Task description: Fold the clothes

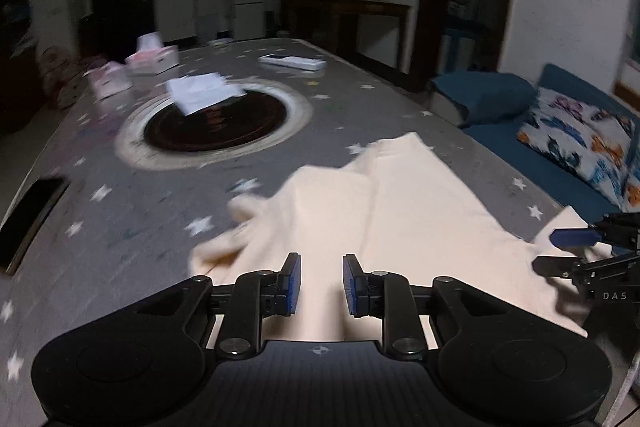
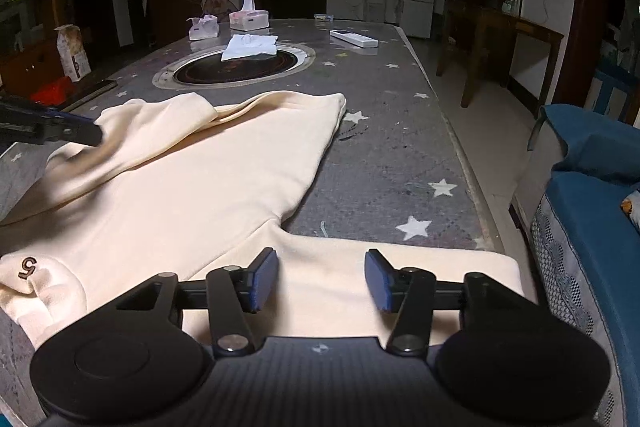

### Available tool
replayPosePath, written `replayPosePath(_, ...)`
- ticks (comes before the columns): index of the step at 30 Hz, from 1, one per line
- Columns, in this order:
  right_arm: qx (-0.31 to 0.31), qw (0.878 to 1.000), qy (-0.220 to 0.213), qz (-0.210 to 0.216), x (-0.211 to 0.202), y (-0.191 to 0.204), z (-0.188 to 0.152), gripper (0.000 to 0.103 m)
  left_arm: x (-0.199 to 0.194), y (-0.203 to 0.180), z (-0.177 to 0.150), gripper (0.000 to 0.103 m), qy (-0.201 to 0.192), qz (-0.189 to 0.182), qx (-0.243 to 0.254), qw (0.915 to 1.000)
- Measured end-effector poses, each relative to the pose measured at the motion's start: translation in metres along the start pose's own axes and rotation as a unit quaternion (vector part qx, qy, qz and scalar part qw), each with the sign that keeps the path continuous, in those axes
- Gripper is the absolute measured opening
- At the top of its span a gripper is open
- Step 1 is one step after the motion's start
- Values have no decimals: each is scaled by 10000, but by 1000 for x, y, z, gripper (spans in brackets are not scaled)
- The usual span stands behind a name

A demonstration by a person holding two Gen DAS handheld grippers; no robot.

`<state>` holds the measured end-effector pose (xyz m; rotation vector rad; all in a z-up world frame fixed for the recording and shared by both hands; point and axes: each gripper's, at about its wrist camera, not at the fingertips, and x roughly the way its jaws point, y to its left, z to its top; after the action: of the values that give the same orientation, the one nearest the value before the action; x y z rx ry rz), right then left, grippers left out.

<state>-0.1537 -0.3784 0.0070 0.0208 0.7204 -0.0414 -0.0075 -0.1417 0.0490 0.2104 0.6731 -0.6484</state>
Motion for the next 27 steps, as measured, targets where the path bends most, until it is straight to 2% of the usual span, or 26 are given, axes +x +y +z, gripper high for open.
replayPosePath(6, 85, 10000, -2, 41, 2, -1, 0, 53, 39, -31, 17, 40, 0, -7, 329, 9995)
replayPosePath(14, 123, 9999, -9, 118, 3, -2, -1, 57, 84, -39, 23, 39, 209, 449, 258, 9984)
replayPosePath(15, 122, 9998, -12, 126, 3, -2, -1, 58, 85, -38, 23, 35, 179, 485, 243, 9984)
replayPosePath(16, 126, 9998, -15, 133, 4, -2, -1, 58, 85, -37, 24, 25, 161, 530, 231, 9982)
replayPosePath(19, 124, 9998, -27, 141, 4, -1, -1, 59, 82, -29, 26, 7, 116, 585, 118, 9981)
replayPosePath(22, 129, 9998, -37, 147, 4, -2, -1, 59, 68, -14, 27, 4, 11, 505, -199, 9985)
replayPosePath(27, 126, 9998, -40, 139, 4, -2, -2, 59, 18, 21, 29, 4, -479, 577, -739, 9944)
